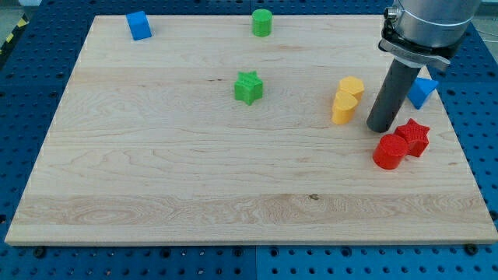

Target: Separate the yellow blocks

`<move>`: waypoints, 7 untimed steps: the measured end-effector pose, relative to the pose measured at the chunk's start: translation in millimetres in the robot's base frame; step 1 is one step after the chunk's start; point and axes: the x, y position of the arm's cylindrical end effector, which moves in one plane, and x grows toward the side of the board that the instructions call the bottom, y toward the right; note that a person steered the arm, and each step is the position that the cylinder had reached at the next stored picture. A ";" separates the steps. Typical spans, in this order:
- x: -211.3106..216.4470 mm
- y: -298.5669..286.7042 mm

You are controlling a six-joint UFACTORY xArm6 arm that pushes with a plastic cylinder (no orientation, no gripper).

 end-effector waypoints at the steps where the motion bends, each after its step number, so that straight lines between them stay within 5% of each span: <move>1: -11.7 -32.2; 7: -36.7 -37.9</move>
